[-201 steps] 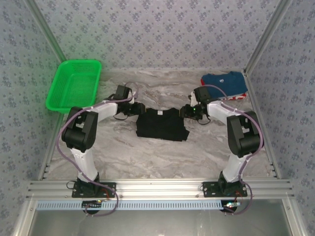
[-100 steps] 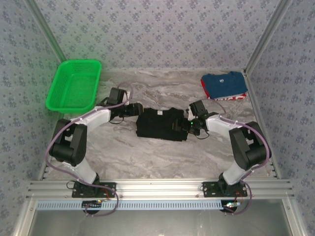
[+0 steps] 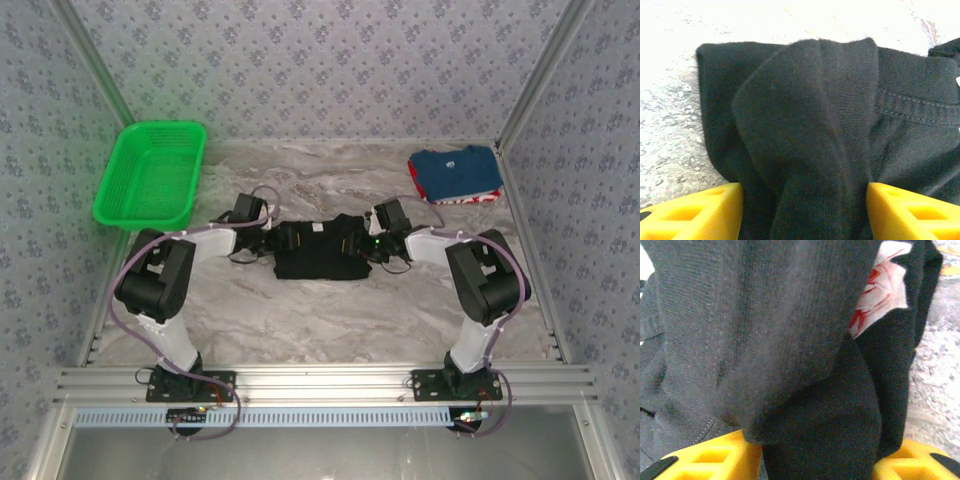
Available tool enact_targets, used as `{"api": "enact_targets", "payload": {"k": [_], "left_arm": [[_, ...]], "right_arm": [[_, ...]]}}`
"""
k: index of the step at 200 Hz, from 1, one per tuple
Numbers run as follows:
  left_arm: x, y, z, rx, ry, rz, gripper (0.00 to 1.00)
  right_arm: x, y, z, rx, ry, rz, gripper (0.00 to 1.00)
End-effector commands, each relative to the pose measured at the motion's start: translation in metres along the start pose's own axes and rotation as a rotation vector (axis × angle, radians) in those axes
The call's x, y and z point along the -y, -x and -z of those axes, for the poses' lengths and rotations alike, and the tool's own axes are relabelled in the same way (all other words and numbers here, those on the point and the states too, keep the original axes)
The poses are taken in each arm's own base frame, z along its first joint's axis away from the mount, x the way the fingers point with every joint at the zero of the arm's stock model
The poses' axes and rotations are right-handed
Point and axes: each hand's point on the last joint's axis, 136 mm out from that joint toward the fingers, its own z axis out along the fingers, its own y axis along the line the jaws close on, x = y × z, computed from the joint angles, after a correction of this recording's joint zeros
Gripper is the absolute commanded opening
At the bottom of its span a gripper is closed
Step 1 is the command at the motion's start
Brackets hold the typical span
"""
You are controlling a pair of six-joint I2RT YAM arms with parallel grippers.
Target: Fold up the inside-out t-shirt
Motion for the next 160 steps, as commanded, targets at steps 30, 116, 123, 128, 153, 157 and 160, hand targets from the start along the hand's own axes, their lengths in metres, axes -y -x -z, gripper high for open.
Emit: {"api": "enact_targets", "payload": {"k": [30,116,123,128,153,157,160], "left_arm": [[-0.002,-0.025,-0.012,-0.063,-0.027,0.029,0.64],[0.002,0.008,0.037,0.084,0.000,0.006,0.71],[0.003,0.013,0.047,0.110,0.003,0.004,0.71],[0.003,0.016,0.053,0.126,0.009,0.002,0.71],[0.006,0.023,0.078,0.179,0.043,-0.010,0.71],[0.006,0.023,0.080,0.184,0.045,-0.011,0.71],[0.007,0.024,0.082,0.187,0.044,-0.011,0.71]], "right_arm": [[-0.020,0.002,-0.017,-0.014,0.086,0.018,0.33],[-0.008,0.020,0.028,-0.049,0.040,0.165,0.00],[-0.005,0.021,0.037,-0.073,-0.001,0.206,0.00],[-0.002,0.026,0.043,-0.075,-0.028,0.242,0.00],[0.001,0.058,0.076,-0.079,-0.150,0.372,0.00],[0.002,0.063,0.081,-0.079,-0.164,0.382,0.00],[0.003,0.067,0.085,-0.081,-0.175,0.389,0.00]]}}
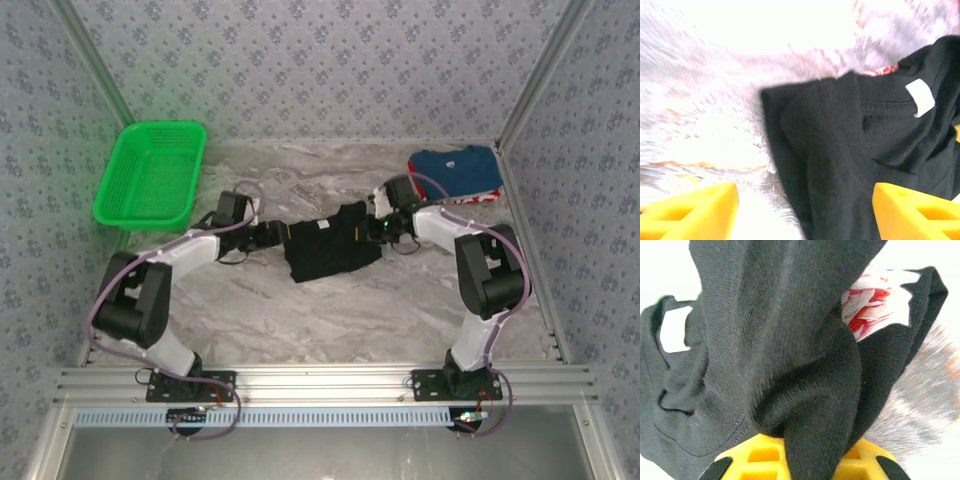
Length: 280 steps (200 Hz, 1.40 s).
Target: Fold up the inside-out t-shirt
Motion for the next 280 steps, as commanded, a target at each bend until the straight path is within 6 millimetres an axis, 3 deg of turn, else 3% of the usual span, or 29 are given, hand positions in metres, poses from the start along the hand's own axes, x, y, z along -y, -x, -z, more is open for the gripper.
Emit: {"api": "enact_targets", "payload": {"k": [1,61,109,172,207,242,280], "left_arm": [[0.001,0.005,0.020,0.035,0.035,-0.020,0.71],[0.013,0.009,0.037,0.054,0.012,-0.032,0.71],[0.018,0.006,0.036,0.042,0.004,-0.043,0.70],[0.028,-0.002,0.023,0.002,0.002,-0.062,0.70],[0.033,-0.008,0.009,-0.034,0.007,-0.076,0.69],[0.041,-0.014,-0.007,-0.070,0.001,-0.088,0.69],[0.050,-0.019,-0.022,-0.106,-0.007,-0.102,0.68]], "right_arm": [[0.009,0.017,0.049,-0.042,-0.126,0.184,0.00],[0.041,0.099,0.116,0.023,-0.280,0.294,0.00],[0.080,0.145,0.164,0.080,-0.359,0.334,0.00],[0.121,0.181,0.217,0.165,-0.438,0.386,0.00],[0.142,0.194,0.237,0.249,-0.430,0.367,0.00],[0.166,0.207,0.240,0.315,-0.427,0.350,0.00],[0.218,0.225,0.233,0.373,-0.529,0.294,0.00]]}}
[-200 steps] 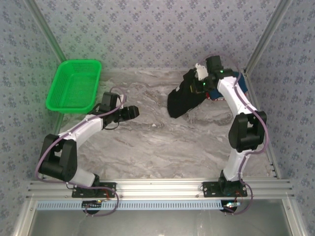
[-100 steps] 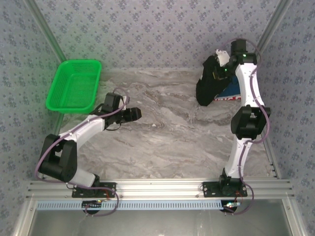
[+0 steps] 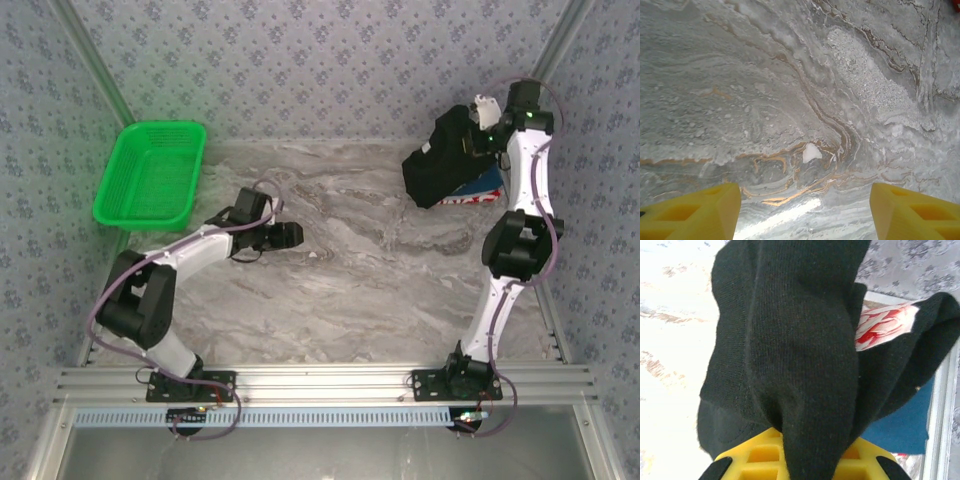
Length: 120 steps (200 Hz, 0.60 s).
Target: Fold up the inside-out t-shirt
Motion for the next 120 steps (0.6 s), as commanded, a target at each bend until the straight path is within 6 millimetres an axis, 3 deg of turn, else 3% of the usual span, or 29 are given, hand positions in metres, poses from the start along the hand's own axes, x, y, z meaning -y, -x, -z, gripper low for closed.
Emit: {"api": "enact_targets", "payload": {"k": [1,11,33,53,74,120], "left_arm": [[0.010,0.004,-0.006,-0.012,-0.009,-0.020,0.68],[0.012,0.003,-0.010,-0.022,-0.008,-0.022,0.68],[0.015,0.000,-0.015,-0.036,-0.010,-0.027,0.68],[0.017,-0.003,-0.020,-0.050,-0.007,-0.031,0.68],[0.019,-0.004,-0.023,-0.055,-0.009,-0.031,0.68],[0.023,-0.006,-0.023,-0.065,-0.008,-0.046,0.67]], "right_arm": [[0.031,0.018,-0.018,0.089,-0.090,-0.009,0.00],[0.047,0.013,-0.028,0.078,-0.166,-0.018,0.00],[0.070,0.017,-0.030,0.124,-0.310,-0.024,0.00],[0.077,0.009,-0.036,0.057,-0.428,-0.007,0.00],[0.076,-0.005,-0.056,0.000,-0.537,0.060,0.00],[0.108,-0.020,-0.071,-0.085,-0.731,0.094,0.00]]}}
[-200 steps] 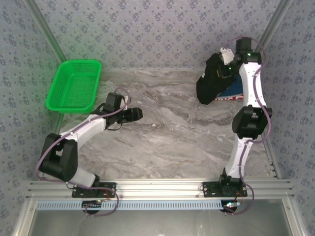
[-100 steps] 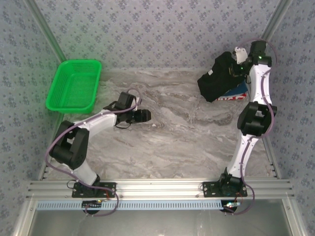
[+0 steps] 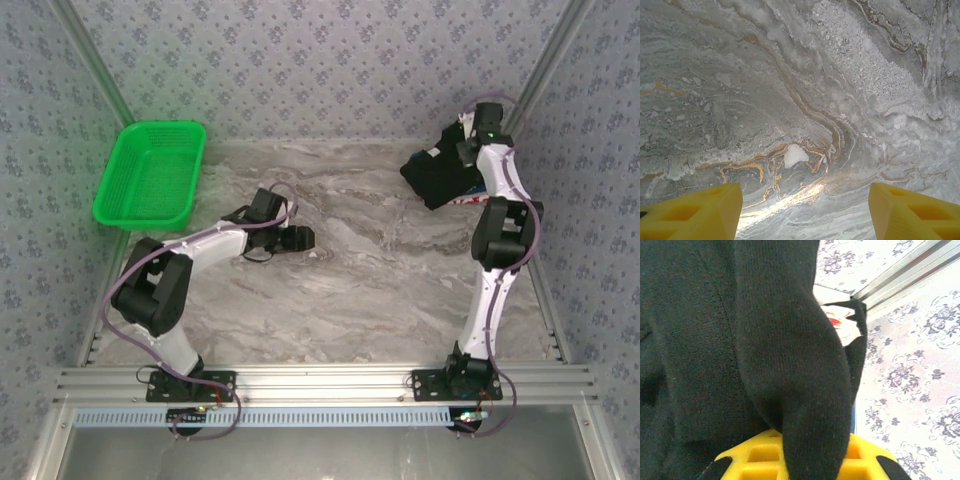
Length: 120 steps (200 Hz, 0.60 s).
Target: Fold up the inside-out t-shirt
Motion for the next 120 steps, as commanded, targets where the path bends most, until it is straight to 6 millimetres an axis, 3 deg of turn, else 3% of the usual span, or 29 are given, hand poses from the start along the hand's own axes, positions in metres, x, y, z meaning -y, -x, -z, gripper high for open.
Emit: {"api": "enact_targets", "payload": {"k": [1,57,84,108,120], "left_arm": [[0.010,0.007,0.003,0.008,-0.007,-0.019,0.67],[0.012,0.003,0.004,0.004,-0.004,-0.028,0.67],[0.011,0.003,0.009,0.014,0.007,-0.033,0.67],[0.012,0.004,0.012,0.019,0.006,-0.038,0.67],[0.014,0.004,0.015,0.024,0.003,-0.040,0.67]], "right_arm": [[0.044,0.004,-0.009,-0.008,-0.224,0.009,0.00],[0.045,-0.016,-0.025,-0.127,-0.359,0.090,0.01],[0.042,-0.014,-0.020,-0.119,-0.347,0.062,0.21],[0.042,-0.001,0.004,-0.064,-0.287,-0.021,0.39],[0.044,0.006,0.019,-0.032,-0.249,-0.083,0.54]]}}
